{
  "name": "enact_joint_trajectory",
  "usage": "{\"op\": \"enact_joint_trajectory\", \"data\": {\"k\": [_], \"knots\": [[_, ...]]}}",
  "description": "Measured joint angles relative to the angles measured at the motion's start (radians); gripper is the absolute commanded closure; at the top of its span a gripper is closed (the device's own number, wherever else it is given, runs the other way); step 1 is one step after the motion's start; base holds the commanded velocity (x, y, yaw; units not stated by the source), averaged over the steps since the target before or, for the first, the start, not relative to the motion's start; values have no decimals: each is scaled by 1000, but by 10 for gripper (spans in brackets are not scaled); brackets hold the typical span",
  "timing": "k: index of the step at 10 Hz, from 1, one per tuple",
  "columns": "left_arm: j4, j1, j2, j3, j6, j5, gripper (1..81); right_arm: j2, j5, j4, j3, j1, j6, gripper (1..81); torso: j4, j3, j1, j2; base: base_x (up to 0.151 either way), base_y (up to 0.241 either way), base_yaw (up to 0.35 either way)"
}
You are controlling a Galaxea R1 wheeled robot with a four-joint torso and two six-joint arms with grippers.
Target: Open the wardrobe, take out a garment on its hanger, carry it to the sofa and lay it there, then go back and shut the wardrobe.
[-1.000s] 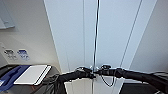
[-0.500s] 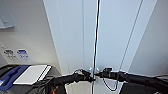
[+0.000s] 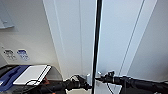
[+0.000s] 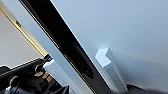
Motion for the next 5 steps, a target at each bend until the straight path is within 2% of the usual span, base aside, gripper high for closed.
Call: {"op": "enact_joint_trajectory", "data": {"k": [5], "knots": [[23, 85, -263, 322, 19, -16, 10, -207, 25, -95, 250, -101, -1, 10, 0, 0, 0, 0, 0, 0, 0]]}}
